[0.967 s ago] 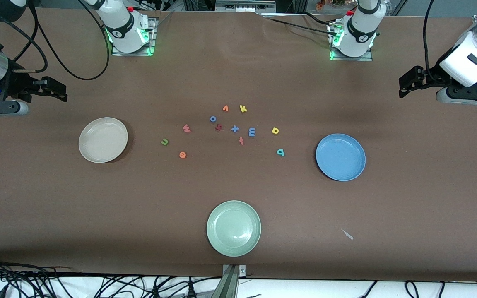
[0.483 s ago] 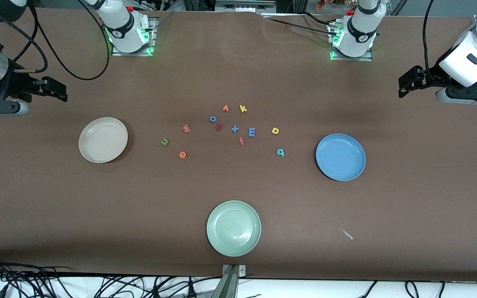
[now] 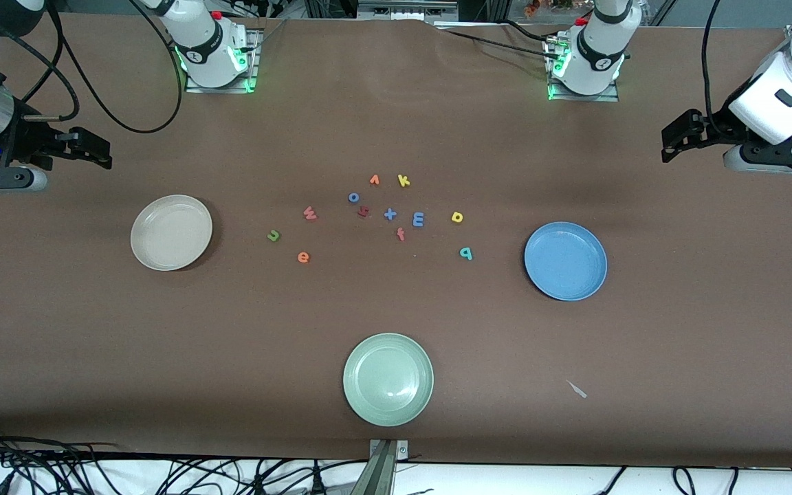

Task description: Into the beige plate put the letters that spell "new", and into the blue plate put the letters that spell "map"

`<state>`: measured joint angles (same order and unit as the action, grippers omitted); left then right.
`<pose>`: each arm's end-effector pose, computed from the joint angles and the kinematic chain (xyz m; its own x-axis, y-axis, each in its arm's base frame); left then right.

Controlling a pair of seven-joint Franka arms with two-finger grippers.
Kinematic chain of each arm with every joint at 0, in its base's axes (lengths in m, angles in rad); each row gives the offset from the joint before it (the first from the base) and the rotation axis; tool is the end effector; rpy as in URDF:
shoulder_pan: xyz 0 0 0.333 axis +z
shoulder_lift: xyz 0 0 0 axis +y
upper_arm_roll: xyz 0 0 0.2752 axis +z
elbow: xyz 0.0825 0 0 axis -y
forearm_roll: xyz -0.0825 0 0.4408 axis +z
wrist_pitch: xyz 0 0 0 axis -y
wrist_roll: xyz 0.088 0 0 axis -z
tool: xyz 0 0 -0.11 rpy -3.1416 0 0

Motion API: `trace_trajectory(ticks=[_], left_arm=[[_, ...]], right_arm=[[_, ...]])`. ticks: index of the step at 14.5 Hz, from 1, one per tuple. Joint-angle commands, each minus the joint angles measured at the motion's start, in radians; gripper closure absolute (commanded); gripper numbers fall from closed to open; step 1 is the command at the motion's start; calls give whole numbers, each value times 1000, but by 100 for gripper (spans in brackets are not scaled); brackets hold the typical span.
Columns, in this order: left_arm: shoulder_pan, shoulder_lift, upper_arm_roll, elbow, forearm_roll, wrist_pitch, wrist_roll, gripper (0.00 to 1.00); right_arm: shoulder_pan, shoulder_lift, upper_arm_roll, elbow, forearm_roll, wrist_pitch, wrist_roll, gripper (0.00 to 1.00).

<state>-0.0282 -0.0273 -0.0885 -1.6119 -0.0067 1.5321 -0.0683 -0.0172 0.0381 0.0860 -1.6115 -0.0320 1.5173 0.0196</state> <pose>0.5948 -0.0711 0.5722 0.9974 -0.0483 -0.0528 -0.0483 -0.9988 0.0007 0.6104 0.0377 0.5319 0.9902 0.0473 -0.1312 0.0518 -0.9982 0.0312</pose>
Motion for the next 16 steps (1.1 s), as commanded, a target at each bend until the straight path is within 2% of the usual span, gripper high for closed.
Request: trace_trajectory(ticks=[1, 16], left_arm=[[-1, 17, -5, 36, 25, -24, 10, 0], [-1, 18, 1, 44, 19, -24, 19, 0]], right_arm=[[-9, -7, 9, -2, -11, -6, 3, 0], [-9, -6, 12, -1, -2, 3, 10, 0]])
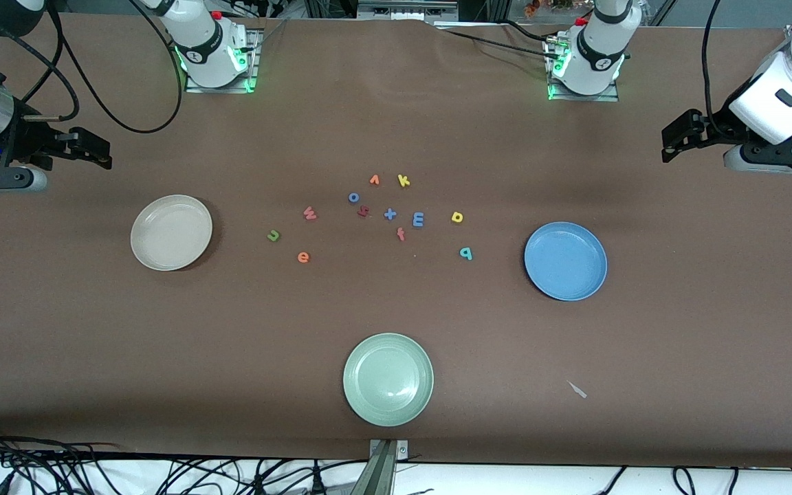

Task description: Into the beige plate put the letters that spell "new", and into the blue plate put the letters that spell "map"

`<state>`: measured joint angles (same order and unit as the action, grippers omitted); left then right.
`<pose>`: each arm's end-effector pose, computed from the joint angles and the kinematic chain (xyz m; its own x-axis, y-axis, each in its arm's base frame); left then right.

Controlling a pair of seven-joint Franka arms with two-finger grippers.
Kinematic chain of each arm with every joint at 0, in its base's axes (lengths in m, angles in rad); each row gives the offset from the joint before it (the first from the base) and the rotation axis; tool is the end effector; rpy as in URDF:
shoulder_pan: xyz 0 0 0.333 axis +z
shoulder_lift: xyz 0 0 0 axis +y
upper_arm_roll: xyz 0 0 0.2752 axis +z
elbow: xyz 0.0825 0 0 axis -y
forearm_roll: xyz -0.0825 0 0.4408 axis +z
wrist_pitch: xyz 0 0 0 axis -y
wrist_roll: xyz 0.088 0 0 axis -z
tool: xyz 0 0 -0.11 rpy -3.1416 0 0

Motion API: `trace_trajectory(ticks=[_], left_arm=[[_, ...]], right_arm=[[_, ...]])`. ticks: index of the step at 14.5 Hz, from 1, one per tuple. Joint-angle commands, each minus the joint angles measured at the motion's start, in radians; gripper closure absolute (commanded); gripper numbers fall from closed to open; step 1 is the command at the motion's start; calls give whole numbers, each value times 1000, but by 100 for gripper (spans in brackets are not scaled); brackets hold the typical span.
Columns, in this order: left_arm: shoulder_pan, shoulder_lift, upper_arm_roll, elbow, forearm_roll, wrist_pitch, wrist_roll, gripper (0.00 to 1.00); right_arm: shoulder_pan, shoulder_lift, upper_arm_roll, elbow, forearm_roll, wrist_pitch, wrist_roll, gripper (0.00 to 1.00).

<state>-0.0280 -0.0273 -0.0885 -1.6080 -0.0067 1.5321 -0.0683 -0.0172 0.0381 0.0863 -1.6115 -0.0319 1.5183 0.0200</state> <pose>0.5949 -0.0710 0.5743 0.9976 -0.0482 -0.0489 -0.0482 -0.9988 0.0010 0.6105 0.0379 0.5320 0.9904 0.0472 -0.1302 0.0517 -0.9982 0.0311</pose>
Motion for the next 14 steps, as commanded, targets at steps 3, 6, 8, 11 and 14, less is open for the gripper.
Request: trace_trajectory(ticks=[3, 6, 8, 11, 14], left_arm=[[-1, 20, 1, 50, 16, -23, 18, 0], [-4, 21, 1, 50, 17, -23, 18, 0], [-4, 29, 0, 46, 14, -39, 21, 0], [-3, 37, 1, 50, 13, -43, 16, 0], [6, 37, 1, 50, 14, -44, 28, 0]], right_arm=[[-9, -4, 10, -1, 0, 5, 9, 0], [-9, -4, 10, -2, 0, 5, 11, 0], [-9, -3, 10, -1, 1, 5, 9, 0], [-7, -1, 12, -1, 1, 6, 11, 0], [-4, 12, 12, 7, 3, 6, 9, 0]])
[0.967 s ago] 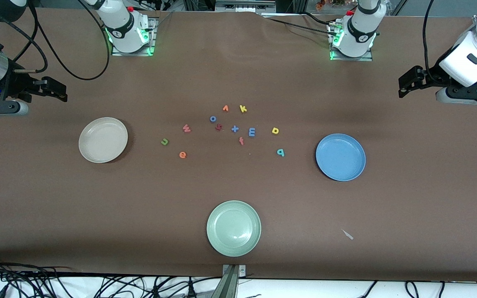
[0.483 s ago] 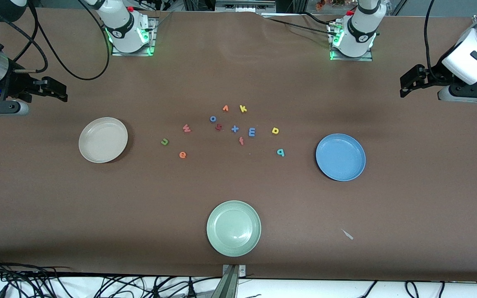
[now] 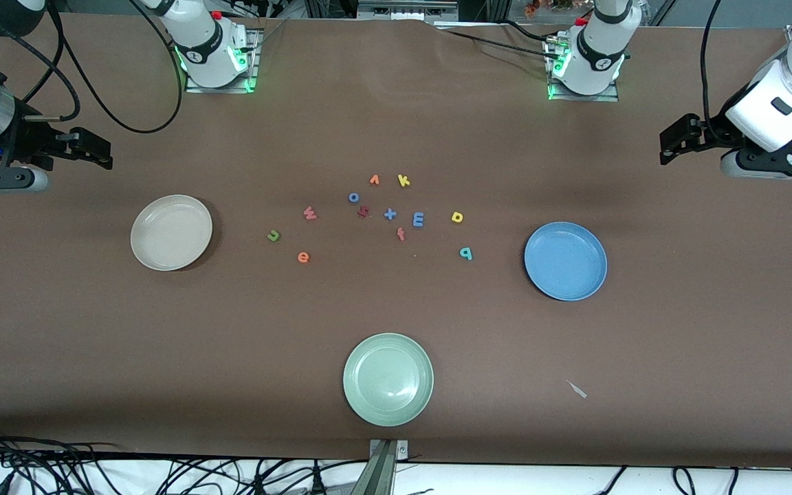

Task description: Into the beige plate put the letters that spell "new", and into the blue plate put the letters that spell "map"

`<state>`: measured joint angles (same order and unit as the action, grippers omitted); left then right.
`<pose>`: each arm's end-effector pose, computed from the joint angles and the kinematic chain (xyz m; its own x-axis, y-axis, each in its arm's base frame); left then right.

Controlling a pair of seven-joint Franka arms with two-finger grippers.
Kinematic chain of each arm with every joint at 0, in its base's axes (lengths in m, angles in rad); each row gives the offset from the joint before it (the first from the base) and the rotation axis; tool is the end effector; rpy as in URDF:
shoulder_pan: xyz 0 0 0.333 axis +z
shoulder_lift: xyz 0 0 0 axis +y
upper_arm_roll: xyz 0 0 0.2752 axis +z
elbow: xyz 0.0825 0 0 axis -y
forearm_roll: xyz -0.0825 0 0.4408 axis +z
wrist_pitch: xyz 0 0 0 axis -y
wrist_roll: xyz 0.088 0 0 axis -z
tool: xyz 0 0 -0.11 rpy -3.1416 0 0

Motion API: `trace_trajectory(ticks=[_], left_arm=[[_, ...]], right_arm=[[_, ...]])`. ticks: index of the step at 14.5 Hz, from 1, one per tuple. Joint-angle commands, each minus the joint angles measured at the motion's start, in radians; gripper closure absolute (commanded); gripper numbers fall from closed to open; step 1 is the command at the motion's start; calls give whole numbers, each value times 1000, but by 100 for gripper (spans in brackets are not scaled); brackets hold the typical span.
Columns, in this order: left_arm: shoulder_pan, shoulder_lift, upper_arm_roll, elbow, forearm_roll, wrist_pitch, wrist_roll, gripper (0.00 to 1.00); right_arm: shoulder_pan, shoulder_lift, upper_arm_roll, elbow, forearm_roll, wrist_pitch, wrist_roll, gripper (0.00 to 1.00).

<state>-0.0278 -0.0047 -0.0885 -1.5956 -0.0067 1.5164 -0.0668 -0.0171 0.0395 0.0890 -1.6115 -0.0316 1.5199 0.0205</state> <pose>0.5990 -0.0708 0.5660 0.9960 -0.0495 -0.0747 -0.0495 -0.9988 0.0013 0.6109 0.0396 0.5312 0.9903 0.0496 -0.1299 0.0540 -0.9981 0.0307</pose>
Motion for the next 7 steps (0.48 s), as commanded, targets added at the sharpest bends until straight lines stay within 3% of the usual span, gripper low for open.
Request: trace_trajectory(ticks=[1, 7], left_arm=[[9, 14, 1, 34, 16, -30, 25, 0], [-1, 14, -22, 37, 25, -30, 22, 0]], right_arm=[[-4, 13, 9, 7, 4, 5, 9, 0], [29, 45, 15, 7, 6, 6, 9, 0]])
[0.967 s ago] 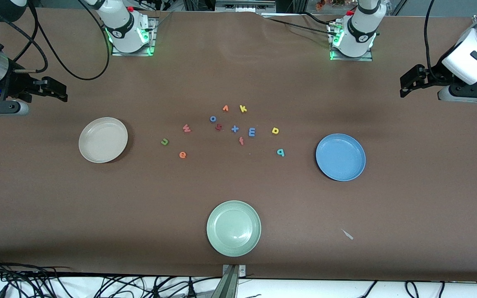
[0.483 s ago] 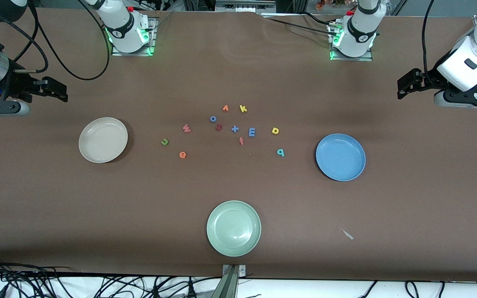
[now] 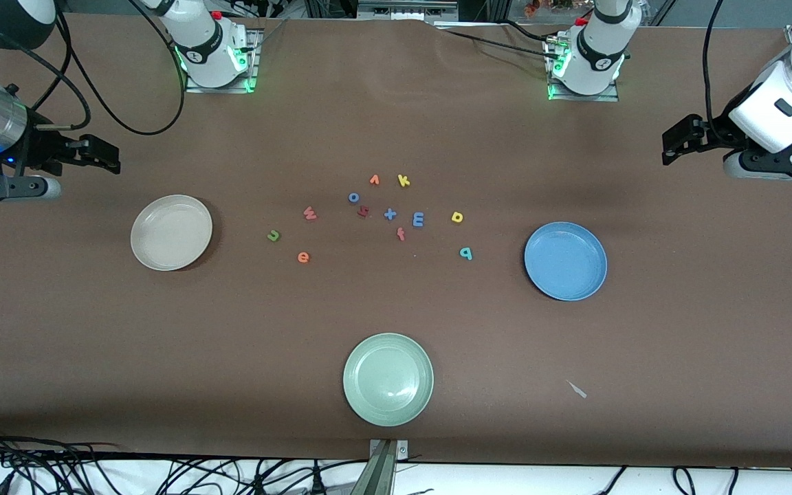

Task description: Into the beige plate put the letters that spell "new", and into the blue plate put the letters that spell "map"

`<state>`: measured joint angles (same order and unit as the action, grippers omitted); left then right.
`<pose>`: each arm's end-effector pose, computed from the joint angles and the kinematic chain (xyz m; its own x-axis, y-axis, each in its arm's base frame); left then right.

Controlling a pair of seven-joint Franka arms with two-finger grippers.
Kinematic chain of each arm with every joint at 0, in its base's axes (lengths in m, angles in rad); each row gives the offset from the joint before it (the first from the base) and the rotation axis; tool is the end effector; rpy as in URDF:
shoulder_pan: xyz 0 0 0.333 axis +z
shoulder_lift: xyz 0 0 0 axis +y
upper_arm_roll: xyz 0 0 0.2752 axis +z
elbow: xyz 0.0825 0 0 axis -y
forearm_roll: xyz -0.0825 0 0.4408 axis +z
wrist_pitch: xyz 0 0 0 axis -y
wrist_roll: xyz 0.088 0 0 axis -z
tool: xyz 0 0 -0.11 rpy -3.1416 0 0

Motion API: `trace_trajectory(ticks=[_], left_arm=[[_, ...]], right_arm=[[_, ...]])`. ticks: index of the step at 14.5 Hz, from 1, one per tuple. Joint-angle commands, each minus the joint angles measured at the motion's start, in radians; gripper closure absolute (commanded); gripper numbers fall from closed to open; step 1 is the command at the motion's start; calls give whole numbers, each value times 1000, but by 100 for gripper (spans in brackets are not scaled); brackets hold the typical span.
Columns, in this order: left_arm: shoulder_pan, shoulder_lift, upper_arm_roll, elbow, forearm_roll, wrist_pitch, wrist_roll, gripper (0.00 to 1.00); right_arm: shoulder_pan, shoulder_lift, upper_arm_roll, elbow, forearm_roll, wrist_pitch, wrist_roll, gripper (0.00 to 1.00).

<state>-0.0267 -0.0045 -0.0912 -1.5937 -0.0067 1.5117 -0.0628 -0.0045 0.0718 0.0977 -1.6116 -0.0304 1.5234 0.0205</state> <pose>0.5984 -0.0718 0.5665 0.9955 -0.0551 -0.0777 -0.0551 -0.9985 0.0014 0.6164 0.0527 0.5116 0.9848 0.0709 -0.1585 0.0760 -0.9968 0.0265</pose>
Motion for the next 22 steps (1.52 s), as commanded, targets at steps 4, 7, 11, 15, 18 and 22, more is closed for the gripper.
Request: trace_trajectory(ticks=[4, 7, 11, 15, 18, 22], left_arm=[[-2, 14, -27, 35, 25, -25, 15, 0], [2, 15, -24, 37, 24, -25, 34, 0], [1, 15, -25, 34, 24, -25, 32, 0], [14, 20, -19, 34, 24, -27, 43, 0], [13, 21, -24, 38, 25, -28, 37, 0], [2, 21, -27, 38, 25, -28, 29, 0]], right_arm=[[109, 58, 7, 7, -3, 12, 7, 0], [161, 92, 7, 7, -6, 18, 3, 0], [192, 152, 7, 7, 29, 50, 6, 0], [250, 210, 7, -27, 38, 136, 9, 0], [258, 191, 23, -161, 30, 294, 7, 0], [258, 161, 30, -342, 23, 533, -8, 0]])
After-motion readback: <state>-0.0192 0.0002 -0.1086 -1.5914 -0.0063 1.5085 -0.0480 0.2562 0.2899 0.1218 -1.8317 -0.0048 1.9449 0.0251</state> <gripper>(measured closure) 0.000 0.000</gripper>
